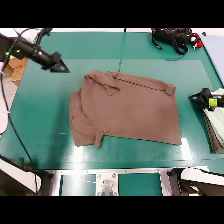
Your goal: Fold the shirts.
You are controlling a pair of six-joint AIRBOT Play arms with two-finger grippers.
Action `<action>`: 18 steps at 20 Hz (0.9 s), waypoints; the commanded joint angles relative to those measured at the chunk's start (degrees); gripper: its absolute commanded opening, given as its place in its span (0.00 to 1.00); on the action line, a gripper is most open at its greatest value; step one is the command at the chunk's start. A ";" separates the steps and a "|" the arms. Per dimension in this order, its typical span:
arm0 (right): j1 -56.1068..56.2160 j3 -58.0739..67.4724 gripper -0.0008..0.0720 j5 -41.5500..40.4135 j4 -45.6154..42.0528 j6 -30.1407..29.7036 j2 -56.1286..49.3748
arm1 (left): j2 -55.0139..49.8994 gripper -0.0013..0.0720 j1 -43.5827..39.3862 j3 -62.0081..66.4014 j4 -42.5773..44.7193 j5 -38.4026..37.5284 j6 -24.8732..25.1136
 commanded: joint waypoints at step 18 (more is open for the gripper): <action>-6.05 -15.85 0.43 -0.42 -5.07 0.17 8.63 | 10.73 0.64 1.75 -63.12 -7.89 33.55 14.82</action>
